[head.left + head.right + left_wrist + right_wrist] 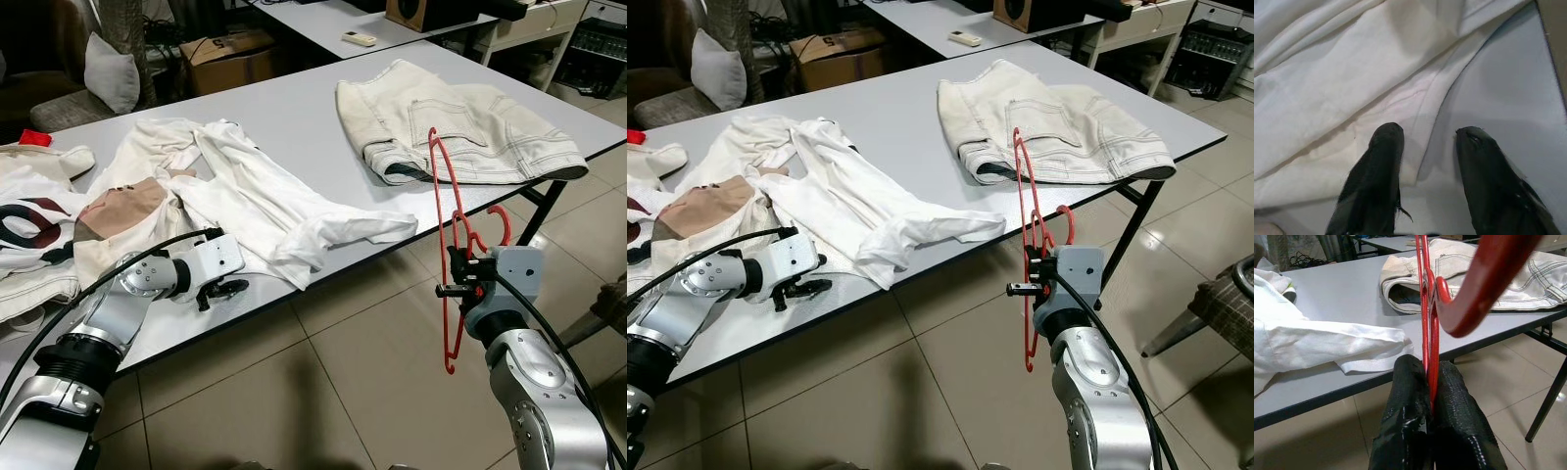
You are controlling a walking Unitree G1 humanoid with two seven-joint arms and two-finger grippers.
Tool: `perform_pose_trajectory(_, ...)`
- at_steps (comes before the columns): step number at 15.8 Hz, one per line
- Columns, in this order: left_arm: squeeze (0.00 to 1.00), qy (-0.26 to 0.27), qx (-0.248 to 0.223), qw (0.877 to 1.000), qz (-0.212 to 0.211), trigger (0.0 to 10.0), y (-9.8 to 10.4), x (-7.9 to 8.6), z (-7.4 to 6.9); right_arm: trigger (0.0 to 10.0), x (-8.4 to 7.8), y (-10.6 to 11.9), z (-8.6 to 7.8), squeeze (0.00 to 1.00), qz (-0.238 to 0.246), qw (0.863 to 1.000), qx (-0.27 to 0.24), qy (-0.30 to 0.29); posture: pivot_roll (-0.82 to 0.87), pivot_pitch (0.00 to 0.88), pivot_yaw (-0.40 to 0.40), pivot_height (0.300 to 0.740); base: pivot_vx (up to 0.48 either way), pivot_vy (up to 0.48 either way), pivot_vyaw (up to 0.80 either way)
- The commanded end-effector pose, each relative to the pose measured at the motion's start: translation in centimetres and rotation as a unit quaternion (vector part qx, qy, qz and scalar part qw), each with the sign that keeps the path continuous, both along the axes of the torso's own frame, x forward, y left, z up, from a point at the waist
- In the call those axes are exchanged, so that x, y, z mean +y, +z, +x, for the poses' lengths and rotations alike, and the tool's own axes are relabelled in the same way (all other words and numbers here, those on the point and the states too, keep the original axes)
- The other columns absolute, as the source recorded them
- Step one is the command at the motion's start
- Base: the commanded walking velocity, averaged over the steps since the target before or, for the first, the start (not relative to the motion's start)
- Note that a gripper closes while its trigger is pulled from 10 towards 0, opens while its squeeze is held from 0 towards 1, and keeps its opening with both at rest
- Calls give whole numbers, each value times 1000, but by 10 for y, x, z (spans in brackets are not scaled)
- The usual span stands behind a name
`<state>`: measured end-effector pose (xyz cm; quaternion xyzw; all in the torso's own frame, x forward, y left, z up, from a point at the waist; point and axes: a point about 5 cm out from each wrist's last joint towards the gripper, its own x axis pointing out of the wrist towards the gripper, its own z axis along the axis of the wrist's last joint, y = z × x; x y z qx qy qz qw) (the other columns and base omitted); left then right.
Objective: Hang hanger
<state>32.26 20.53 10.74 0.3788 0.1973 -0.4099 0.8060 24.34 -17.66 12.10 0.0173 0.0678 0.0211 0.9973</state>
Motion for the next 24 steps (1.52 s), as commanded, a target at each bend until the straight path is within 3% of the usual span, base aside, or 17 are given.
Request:
perform_pose_trajectory(1,0,15,0,1000,8,196,-1,6,1,10000,0,1,0,0,0,1000,-1,5,-141,0,57,740,0,0,0)
perform_pose_trajectory(17,0,48,-5,999,4,0,-9,8,5,10000,0,3,0,0,4,1000,-4,13,-148,0,61,740,0,0,0)
perform_pose_trajectory(19,0,56,-19,998,-25,0,-3,6,8,10000,0,3,0,0,5,1000,-5,15,-148,0,61,740,0,0,0)
perform_pose_trajectory(22,0,46,-44,990,-124,0,24,-3,14,10000,0,3,-1,0,5,1000,-5,15,-146,0,59,740,0,0,0)
perform_pose_trajectory(24,0,28,-57,985,-163,0,35,-6,14,10000,1,3,-1,0,6,1000,-5,16,-142,0,58,740,0,0,0)
